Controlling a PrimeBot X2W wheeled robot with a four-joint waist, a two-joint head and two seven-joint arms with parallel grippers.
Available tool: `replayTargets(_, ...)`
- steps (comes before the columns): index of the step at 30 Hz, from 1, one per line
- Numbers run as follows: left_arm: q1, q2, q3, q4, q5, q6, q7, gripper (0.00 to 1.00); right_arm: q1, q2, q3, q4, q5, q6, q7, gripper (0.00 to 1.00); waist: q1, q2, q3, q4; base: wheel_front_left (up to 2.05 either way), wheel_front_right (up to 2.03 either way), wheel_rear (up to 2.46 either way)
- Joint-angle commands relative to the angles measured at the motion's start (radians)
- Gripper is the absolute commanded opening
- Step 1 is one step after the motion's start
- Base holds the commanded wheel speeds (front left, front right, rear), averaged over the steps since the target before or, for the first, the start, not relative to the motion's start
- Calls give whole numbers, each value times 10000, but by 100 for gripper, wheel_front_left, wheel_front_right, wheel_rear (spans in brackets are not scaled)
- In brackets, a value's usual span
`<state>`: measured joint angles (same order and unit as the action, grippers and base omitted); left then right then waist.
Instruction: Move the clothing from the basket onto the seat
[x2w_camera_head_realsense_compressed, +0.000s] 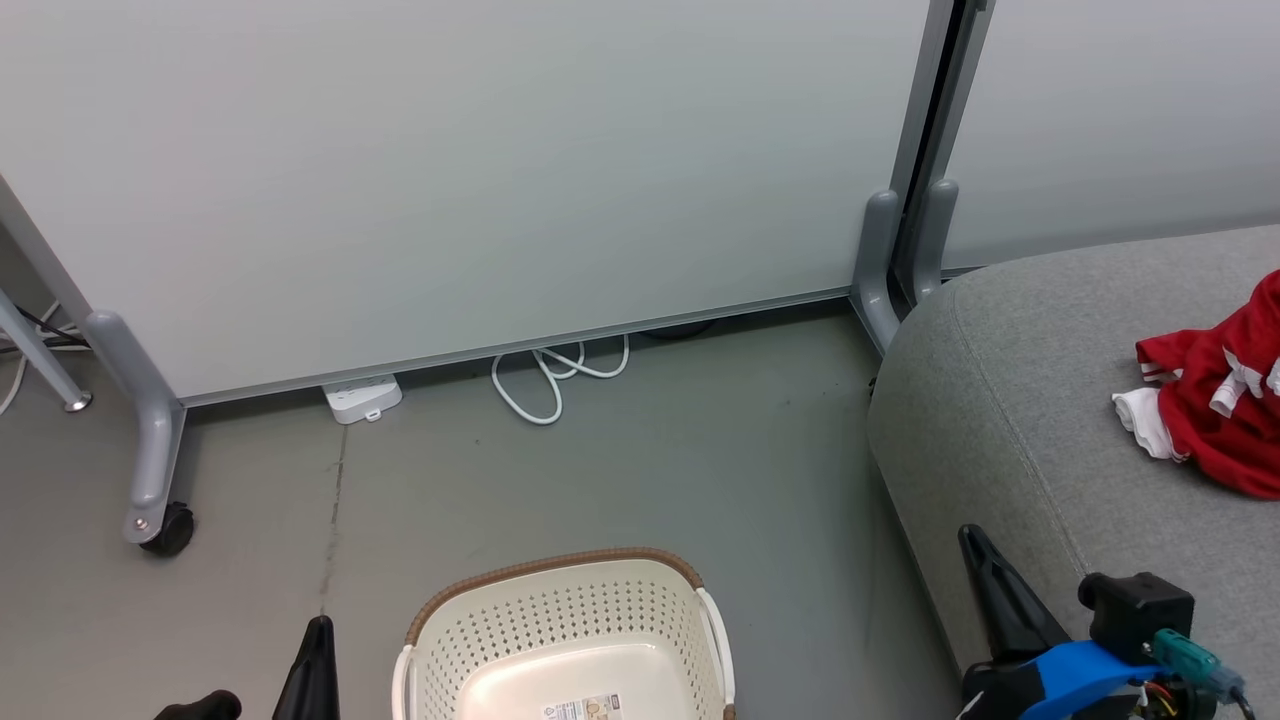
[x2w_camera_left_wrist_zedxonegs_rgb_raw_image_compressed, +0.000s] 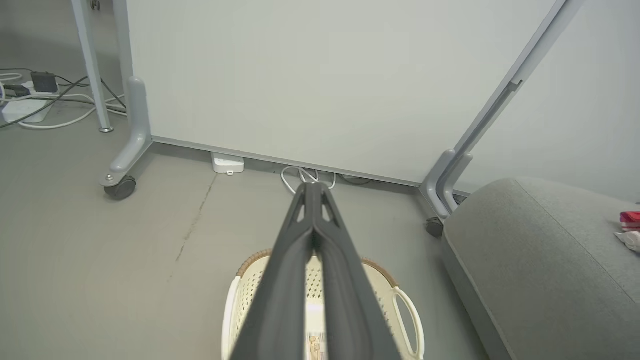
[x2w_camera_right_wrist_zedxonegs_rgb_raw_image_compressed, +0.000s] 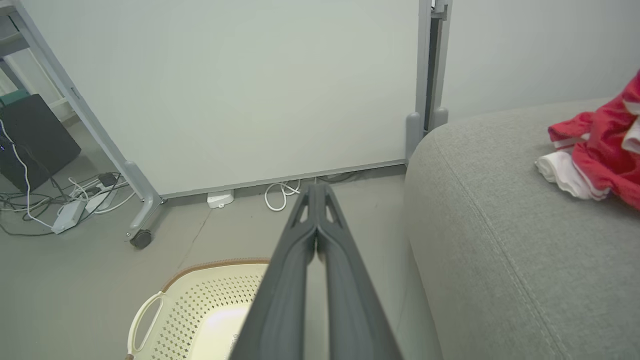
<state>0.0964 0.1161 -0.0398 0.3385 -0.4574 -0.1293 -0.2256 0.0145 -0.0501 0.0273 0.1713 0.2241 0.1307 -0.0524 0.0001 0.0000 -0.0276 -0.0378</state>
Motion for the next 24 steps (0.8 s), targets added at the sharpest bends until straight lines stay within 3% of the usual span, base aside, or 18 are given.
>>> replayTargets(1,-307,13,120,-205,-357,-1,86,0,-185,-28,-59,-130,453,0,55,0,0,0,3,6,0,0,0)
replayTargets(24,-864,-179,550,-442,-3683,-6,1071,0,-527,-82,-395,113,4502,0,478,0,0,0,63,79,0,0,0)
